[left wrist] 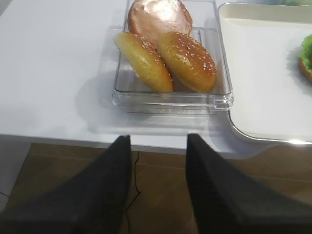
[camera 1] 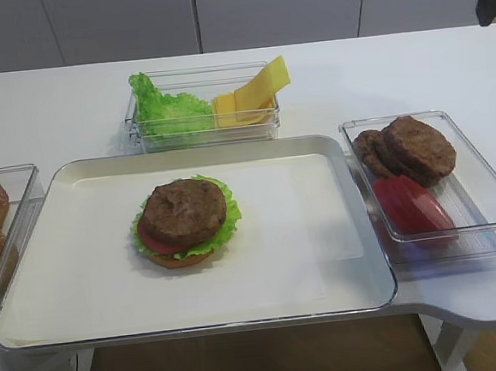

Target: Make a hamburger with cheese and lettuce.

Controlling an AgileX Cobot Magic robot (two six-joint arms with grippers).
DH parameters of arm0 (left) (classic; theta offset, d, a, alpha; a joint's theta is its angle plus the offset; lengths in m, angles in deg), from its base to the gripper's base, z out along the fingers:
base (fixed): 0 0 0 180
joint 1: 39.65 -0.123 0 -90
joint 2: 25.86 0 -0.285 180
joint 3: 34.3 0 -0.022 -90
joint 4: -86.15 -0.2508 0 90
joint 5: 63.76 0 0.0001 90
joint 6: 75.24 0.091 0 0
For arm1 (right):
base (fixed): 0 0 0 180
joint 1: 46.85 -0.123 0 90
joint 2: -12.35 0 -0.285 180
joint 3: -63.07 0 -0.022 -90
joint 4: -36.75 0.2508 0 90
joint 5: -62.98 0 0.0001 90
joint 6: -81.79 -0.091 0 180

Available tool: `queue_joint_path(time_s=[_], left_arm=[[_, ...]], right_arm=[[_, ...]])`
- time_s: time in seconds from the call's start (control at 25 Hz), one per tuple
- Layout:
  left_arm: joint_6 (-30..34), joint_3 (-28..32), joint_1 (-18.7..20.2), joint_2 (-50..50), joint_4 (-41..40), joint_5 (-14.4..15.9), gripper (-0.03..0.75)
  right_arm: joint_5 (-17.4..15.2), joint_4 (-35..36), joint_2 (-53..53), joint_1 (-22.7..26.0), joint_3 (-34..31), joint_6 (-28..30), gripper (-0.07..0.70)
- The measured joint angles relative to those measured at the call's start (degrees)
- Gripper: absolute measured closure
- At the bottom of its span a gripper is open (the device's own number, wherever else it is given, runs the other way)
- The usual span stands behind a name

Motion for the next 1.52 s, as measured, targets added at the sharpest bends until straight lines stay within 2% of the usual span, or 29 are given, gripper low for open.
queue_joint_path(time_s=[0.4,0.68,1.08,1.52], left_arm=[[0.0,0.0,0.0,0.0,0.0,0.0,0.43],[0.0,0.0,0.0,0.0,0.0,0.0,0.43],[0.0,0.0,0.0,0.0,0.0,0.0,0.43],[0.0,0.0,0.0,0.0,0.0,0.0,0.43]], right_arm=[[-0.1,0.6,-20.3,0.3,-16.2,0.4,0.214],[-0.8,4.6,-41.3,0.4,-28.5,0.5,0.215],[-1.5,4.2,-68.0,0.4,-38.3,2.5,0.215],[-1.9,5.2,-86.0,0.4,-50.5,6.1,0.215]])
